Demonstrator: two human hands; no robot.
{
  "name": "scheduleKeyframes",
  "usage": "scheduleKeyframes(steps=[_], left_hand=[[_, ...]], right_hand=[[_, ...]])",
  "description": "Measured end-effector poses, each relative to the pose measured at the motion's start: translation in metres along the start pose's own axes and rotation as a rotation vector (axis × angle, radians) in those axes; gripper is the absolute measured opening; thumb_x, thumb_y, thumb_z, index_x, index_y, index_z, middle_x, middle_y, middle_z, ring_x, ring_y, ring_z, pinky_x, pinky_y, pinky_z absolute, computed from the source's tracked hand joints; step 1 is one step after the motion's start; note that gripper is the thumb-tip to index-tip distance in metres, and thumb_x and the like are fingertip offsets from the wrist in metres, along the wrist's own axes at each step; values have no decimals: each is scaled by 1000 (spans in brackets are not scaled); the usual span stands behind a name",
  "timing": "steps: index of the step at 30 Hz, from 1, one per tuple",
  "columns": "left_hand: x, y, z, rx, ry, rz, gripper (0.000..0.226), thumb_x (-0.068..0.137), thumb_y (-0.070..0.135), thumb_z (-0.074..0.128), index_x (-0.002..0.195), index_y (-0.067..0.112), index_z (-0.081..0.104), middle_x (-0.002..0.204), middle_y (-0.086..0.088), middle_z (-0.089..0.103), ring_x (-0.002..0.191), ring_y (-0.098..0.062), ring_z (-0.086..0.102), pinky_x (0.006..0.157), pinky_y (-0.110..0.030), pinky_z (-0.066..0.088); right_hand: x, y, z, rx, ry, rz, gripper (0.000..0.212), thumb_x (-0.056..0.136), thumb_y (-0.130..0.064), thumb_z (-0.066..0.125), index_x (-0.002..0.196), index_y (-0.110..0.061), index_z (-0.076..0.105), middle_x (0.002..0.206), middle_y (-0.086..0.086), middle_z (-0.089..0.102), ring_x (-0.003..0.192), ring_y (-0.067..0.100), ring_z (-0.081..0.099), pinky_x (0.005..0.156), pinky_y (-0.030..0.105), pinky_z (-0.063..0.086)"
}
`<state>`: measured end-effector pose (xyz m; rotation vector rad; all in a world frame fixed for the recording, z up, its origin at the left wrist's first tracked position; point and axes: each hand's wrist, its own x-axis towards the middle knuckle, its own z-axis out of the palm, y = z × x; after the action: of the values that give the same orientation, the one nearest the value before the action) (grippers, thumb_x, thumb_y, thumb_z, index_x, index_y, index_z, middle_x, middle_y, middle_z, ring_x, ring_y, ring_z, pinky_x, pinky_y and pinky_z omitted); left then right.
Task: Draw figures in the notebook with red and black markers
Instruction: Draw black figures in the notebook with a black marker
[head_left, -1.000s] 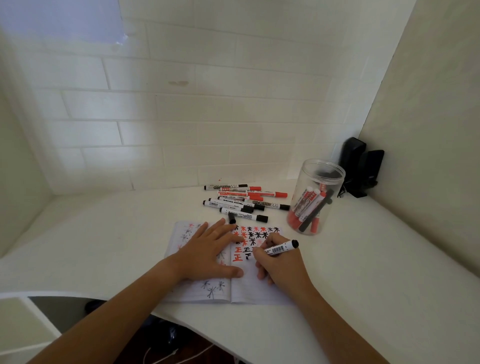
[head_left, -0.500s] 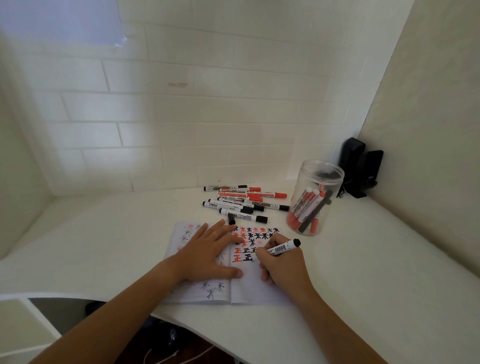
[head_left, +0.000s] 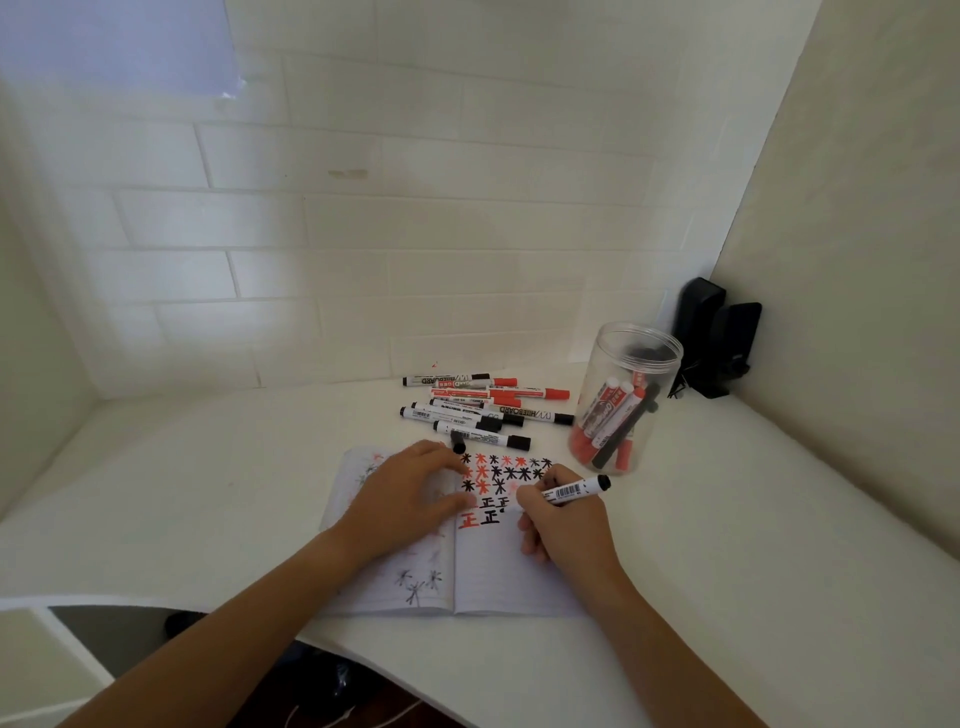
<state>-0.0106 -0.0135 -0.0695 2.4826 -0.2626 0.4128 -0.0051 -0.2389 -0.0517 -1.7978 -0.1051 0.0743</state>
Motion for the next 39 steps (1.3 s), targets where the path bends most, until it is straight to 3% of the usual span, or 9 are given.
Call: scheduleKeyframes(steps=[2, 4, 10, 14, 17, 22, 27, 30, 39], left_hand=[[11, 2, 6, 0, 145, -74, 34, 86, 49, 72, 115, 32, 64, 115, 15, 56, 103, -1, 56, 93, -25, 50], [24, 4, 10, 5, 192, -141, 34, 88, 41, 73, 119, 31, 61, 113, 12, 51, 95, -5, 57, 85, -22, 50], [49, -2, 21, 276, 121, -134, 28, 98, 43, 55, 120, 32, 66, 106, 3, 61, 101, -18, 54, 88, -35, 48], [46, -4, 24, 214, 237, -116, 18, 95, 37, 59, 109, 28, 65, 97, 7, 63, 92, -13, 55, 82, -33, 50], [38, -4, 20, 114, 277, -55, 15, 92, 22, 62, 107, 26, 61, 95, 7, 59, 86, -10, 54, 77, -30, 52], [22, 1, 8, -7, 195, 50, 30, 88, 3, 61, 101, 29, 54, 96, 15, 59, 90, -3, 57, 79, -22, 51], [-1, 4, 0, -128, 130, 101, 34, 92, -1, 60, 108, 28, 56, 102, 20, 64, 99, -3, 61, 82, -16, 49], [-6, 9, -2, -197, 105, 105, 36, 93, -3, 59, 114, 26, 58, 107, 20, 67, 105, 1, 62, 86, -8, 45], [-7, 15, -10, -335, 96, 71, 34, 95, -3, 58, 116, 24, 58, 110, 19, 69, 111, -3, 63, 86, -13, 48]], right_hand=[[2, 0, 0, -2, -2, 6, 23, 95, -17, 71, 83, -8, 54, 65, 14, 71, 45, 21, 62, 42, 26, 45], [4, 0, 0, -7, -9, 5, 22, 96, -18, 70, 85, -7, 55, 66, 13, 71, 46, 21, 63, 42, 26, 46], [4, -4, 0, 15, -32, -50, 21, 97, -20, 70, 91, -4, 57, 72, 14, 71, 46, 21, 62, 41, 27, 46], [5, -4, -2, 42, -49, -75, 17, 97, -20, 71, 93, -8, 58, 77, 16, 70, 47, 25, 62, 41, 27, 45], [5, -5, -2, 52, -56, -73, 13, 96, -18, 70, 93, -11, 60, 76, 19, 69, 48, 26, 62, 41, 28, 46], [1, -9, -3, 64, -84, -88, 11, 96, -20, 73, 96, -15, 63, 63, 5, 69, 48, 22, 62, 43, 27, 46], [-5, -16, -6, 167, -137, -131, 6, 100, -22, 67, 101, -17, 64, 91, 6, 75, 50, 24, 61, 41, 26, 44], [-7, -16, -7, 179, -153, -152, 7, 105, -18, 57, 104, -15, 64, 95, 11, 75, 48, 25, 58, 41, 25, 42], [-6, -11, -3, 110, -179, -186, 7, 104, -14, 58, 101, -14, 64, 96, 8, 77, 46, 25, 59, 40, 26, 44]])
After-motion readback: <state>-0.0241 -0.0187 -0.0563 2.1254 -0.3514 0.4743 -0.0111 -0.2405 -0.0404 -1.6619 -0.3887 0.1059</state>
